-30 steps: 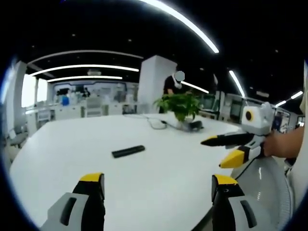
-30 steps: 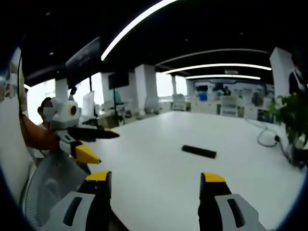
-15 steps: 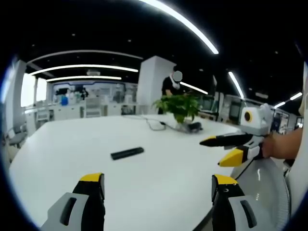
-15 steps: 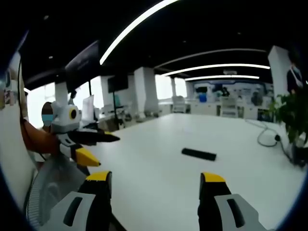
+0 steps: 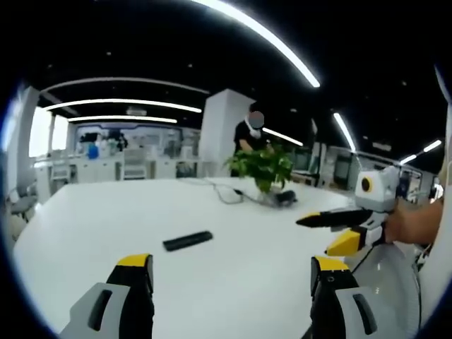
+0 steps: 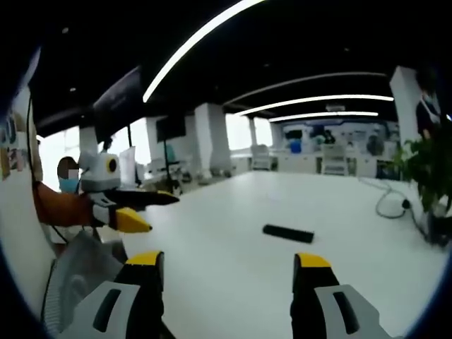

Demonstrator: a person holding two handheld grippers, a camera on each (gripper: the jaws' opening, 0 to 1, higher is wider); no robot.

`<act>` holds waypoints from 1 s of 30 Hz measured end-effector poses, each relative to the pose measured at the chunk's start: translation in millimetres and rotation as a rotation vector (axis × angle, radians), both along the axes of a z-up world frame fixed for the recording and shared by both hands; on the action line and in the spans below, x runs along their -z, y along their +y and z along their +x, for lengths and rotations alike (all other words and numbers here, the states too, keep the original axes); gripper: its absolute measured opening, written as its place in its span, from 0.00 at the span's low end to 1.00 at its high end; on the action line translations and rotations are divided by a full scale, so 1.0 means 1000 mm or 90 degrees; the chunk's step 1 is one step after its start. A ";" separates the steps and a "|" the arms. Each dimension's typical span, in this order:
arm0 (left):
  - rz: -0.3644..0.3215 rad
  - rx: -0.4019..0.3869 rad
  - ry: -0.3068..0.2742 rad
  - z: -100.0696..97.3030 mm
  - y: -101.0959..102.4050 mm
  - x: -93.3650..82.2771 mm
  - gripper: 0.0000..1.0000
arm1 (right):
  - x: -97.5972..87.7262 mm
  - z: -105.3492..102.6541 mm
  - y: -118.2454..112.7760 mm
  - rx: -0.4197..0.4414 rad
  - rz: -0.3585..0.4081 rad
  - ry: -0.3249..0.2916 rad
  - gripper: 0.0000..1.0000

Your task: Press the specified remote control buttons in sequence, fully releasing each button before pressing the next.

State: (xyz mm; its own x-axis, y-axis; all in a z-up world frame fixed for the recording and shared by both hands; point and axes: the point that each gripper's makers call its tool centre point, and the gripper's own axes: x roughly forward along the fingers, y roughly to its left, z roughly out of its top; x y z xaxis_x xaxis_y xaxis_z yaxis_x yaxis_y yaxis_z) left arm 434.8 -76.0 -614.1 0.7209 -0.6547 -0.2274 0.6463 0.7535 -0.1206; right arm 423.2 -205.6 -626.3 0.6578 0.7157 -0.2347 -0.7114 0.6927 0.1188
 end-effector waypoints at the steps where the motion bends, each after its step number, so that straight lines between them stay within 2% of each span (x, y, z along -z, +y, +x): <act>1: 0.002 0.004 -0.002 0.002 -0.001 -0.001 0.95 | -0.001 0.002 -0.001 0.002 -0.001 -0.003 0.72; 14: 0.009 0.039 -0.002 0.025 -0.006 -0.007 0.95 | -0.017 0.031 -0.008 0.001 -0.022 -0.022 0.75; 20: 0.014 0.050 -0.007 0.033 -0.008 -0.012 0.95 | -0.025 0.041 -0.009 -0.011 -0.030 -0.031 0.72; 30: 0.024 0.065 0.002 0.047 -0.004 -0.011 0.95 | -0.023 0.052 -0.010 -0.030 -0.053 -0.030 0.72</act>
State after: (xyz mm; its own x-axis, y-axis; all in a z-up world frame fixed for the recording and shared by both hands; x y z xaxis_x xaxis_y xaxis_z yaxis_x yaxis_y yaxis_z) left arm 481.4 -79.5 -602.8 0.6502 -0.7156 -0.2552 0.7194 0.6880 -0.0961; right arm 475.0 -215.2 -603.4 0.6357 0.7252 -0.2645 -0.7465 0.6647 0.0285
